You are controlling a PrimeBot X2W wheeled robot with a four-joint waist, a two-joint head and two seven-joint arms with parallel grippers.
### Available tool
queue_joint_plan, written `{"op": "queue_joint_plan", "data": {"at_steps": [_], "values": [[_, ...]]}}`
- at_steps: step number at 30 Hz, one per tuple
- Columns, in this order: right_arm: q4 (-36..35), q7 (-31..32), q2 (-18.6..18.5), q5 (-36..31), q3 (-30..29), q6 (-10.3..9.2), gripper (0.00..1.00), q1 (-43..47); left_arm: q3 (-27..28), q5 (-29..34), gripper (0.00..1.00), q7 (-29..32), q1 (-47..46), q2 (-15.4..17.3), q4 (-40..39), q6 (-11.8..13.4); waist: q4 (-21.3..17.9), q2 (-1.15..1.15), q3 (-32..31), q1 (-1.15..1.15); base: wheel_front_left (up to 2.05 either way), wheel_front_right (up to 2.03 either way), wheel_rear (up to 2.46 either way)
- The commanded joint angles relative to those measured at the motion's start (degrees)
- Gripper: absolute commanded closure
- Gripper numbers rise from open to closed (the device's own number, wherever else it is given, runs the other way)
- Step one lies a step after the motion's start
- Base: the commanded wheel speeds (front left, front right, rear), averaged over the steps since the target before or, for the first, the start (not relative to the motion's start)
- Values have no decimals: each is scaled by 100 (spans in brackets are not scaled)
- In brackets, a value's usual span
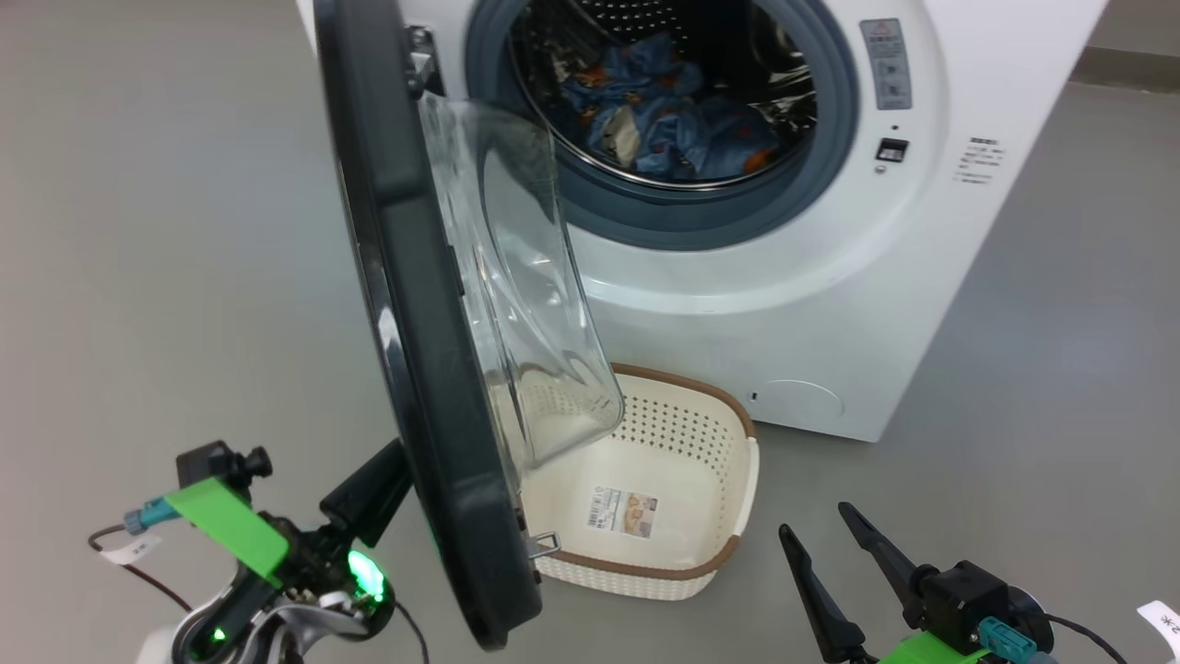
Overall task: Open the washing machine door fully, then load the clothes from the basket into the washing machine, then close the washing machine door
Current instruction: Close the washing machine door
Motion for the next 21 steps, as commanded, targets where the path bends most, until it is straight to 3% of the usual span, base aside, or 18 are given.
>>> {"op": "queue_joint_plan", "data": {"at_steps": [1,21], "values": [[-136,-28,-27,17,119,9,0,-109,39,-46,100,-53,-317,28,-91,-86,-158,0,12,0,0,0,0],[-221,-28,1,-35,91,9,0,-295,-804,195,100,-1457,-1513,26,265,-108,-1752,0,311,0,0,0,0]]}}
